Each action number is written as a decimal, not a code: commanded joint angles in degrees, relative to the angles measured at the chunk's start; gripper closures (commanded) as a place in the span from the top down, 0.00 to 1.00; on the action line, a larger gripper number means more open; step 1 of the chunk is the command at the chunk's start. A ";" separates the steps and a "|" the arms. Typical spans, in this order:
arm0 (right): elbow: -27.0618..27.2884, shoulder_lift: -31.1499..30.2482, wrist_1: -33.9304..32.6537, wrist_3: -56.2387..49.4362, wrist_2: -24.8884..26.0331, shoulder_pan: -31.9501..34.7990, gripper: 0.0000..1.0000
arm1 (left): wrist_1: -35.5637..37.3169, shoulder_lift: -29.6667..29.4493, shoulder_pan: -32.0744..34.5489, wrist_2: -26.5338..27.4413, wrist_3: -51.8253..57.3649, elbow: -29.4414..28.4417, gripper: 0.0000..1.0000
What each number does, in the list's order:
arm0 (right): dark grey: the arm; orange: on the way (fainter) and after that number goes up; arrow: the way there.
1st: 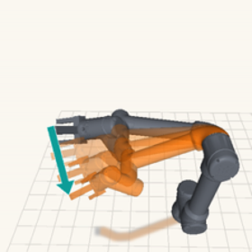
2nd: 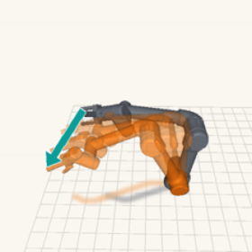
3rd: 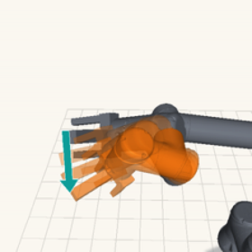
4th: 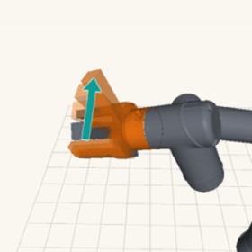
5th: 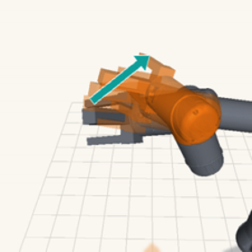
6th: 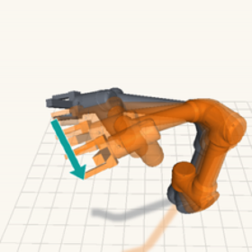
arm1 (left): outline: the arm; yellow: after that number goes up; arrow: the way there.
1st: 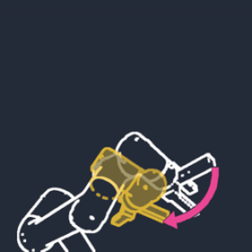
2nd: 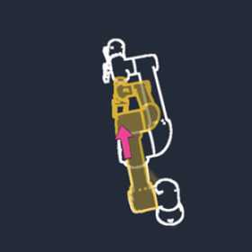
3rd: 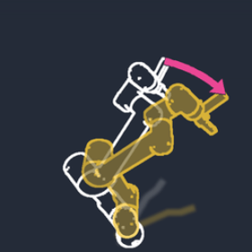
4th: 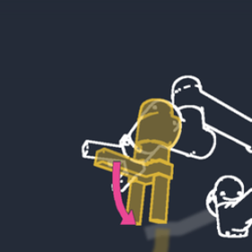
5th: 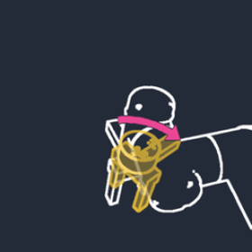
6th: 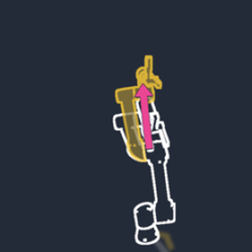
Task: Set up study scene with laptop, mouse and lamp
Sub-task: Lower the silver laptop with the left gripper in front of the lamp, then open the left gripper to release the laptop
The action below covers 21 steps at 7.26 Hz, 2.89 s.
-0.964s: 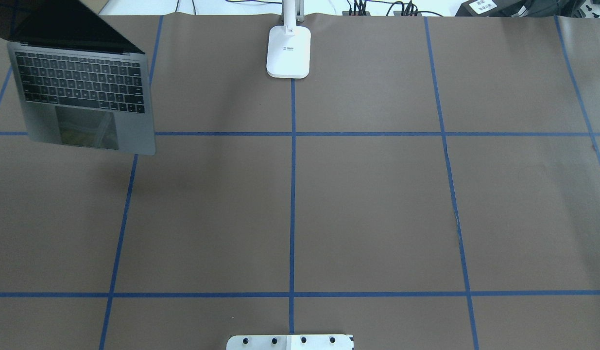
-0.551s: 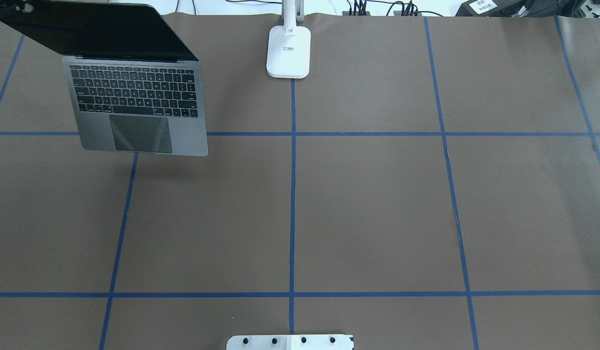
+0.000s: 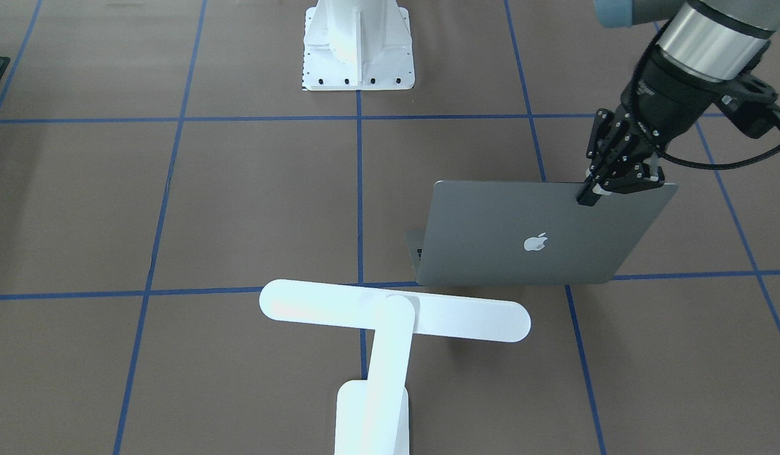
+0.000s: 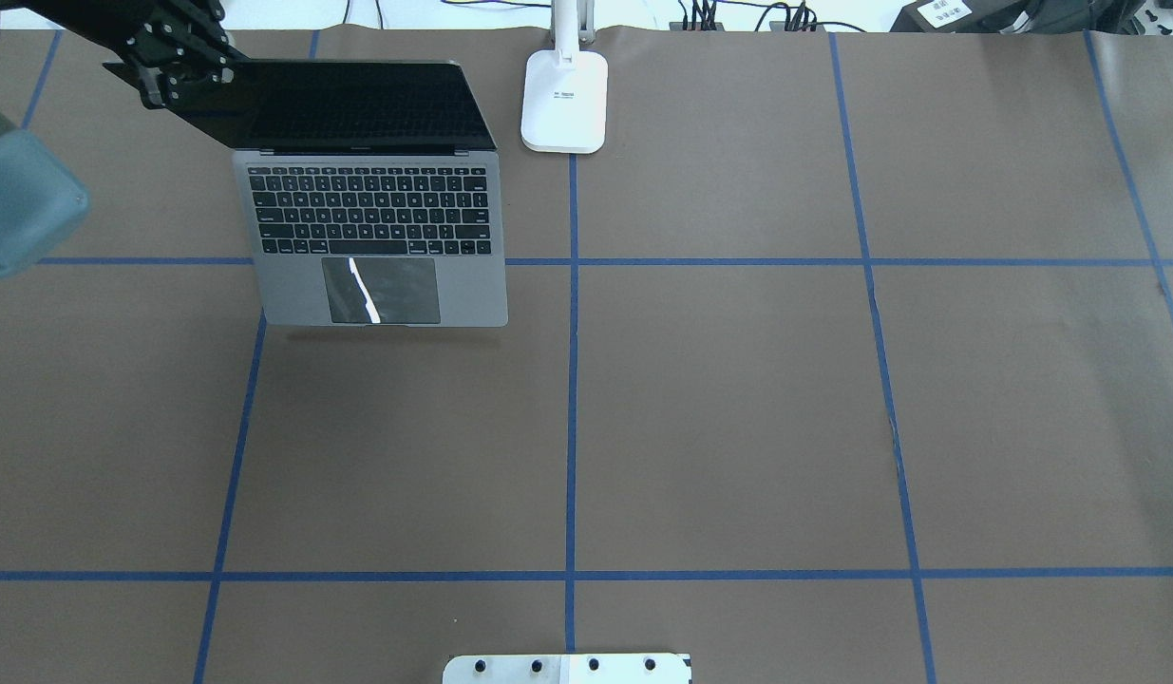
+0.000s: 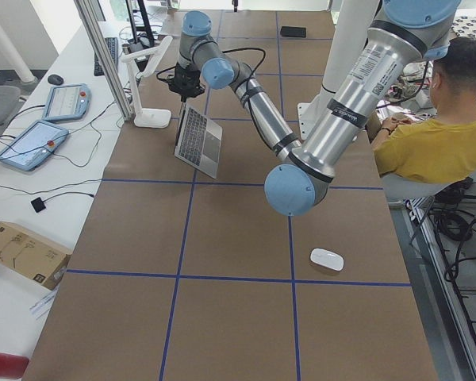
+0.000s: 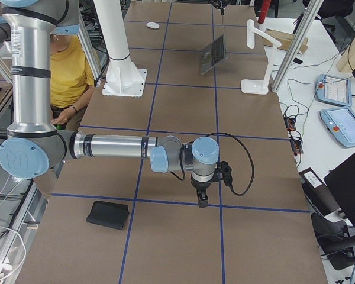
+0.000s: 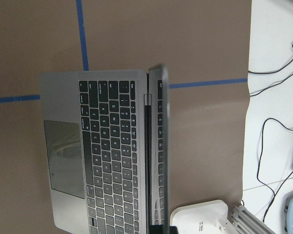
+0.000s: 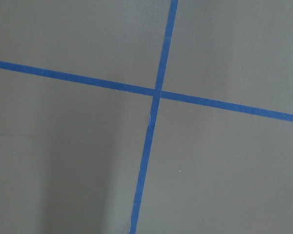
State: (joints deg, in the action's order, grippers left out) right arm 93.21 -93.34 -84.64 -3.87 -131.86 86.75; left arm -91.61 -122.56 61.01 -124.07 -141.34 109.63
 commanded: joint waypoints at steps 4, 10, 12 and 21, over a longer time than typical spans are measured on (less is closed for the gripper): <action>-0.04 0.00 0.00 0.00 -0.06 0.00 1.00 | -3.81 -7.69 -6.25 6.56 -3.59 -10.02 0.00; -0.13 0.00 0.00 0.00 0.02 0.00 1.00 | -17.09 -11.21 -10.82 15.94 -7.11 -22.34 0.00; -0.04 0.00 0.00 0.00 0.02 0.00 1.00 | -21.23 -11.04 -11.17 16.67 -7.81 -25.77 0.00; -0.04 0.00 0.00 0.00 0.02 0.00 1.00 | -21.86 -10.25 -11.97 17.02 -6.85 -25.35 1.00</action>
State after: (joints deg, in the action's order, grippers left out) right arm 93.09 -93.34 -84.64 -3.87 -131.84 86.75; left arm -113.47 -132.83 48.89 -106.97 -148.39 83.69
